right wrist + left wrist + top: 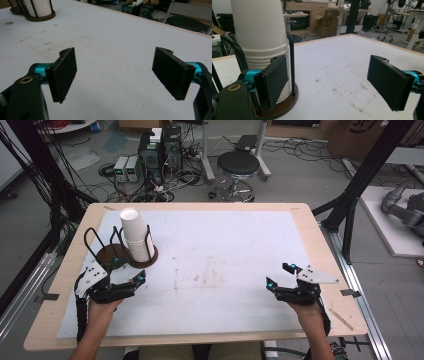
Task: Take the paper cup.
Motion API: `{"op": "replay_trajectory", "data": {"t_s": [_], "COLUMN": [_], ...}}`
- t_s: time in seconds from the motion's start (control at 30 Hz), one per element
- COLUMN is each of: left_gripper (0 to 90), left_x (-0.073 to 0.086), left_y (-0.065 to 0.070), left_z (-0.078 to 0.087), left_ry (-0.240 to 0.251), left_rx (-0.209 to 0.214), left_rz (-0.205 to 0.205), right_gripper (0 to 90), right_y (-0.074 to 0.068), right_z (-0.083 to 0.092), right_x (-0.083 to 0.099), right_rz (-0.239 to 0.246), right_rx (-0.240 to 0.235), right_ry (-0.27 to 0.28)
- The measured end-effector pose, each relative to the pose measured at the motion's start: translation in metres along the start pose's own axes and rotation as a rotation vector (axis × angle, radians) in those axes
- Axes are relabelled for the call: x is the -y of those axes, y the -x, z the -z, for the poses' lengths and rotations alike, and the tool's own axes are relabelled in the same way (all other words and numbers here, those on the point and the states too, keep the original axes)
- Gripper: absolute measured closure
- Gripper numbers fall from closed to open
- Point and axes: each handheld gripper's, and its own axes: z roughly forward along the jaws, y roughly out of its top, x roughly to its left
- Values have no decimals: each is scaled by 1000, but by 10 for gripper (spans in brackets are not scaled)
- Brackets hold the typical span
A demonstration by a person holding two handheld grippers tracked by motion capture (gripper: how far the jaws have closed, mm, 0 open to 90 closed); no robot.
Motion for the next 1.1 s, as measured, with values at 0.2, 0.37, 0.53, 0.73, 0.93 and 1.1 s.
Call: {"op": "replay_trajectory", "data": {"t_s": [0.2,0.37,0.53,0.73,0.93,1.1], "left_gripper": [169,171,171,171,170,168], "left_x": [0,-1,-3,-5,-15,-31], "left_y": [0,-2,-4,-4,-11,-20], "left_z": [0,1,3,8,7,2], "left_ry": [5,11,24,25,31,59], "left_rx": [-9,-26,-36,-40,-53,-62], "left_rz": [3,8,7,6,25,61], "right_gripper": [203,203,203,203,203,203], "right_y": [0,1,1,0,-1,-1], "right_z": [0,-2,0,2,2,0], "right_x": [1,1,2,2,0,1], "right_rz": [-10,-5,-1,-4,-3,-4], "right_rx": [-1,-11,-15,-5,-7,-15], "right_ry": [0,2,-2,-3,5,-3]}}
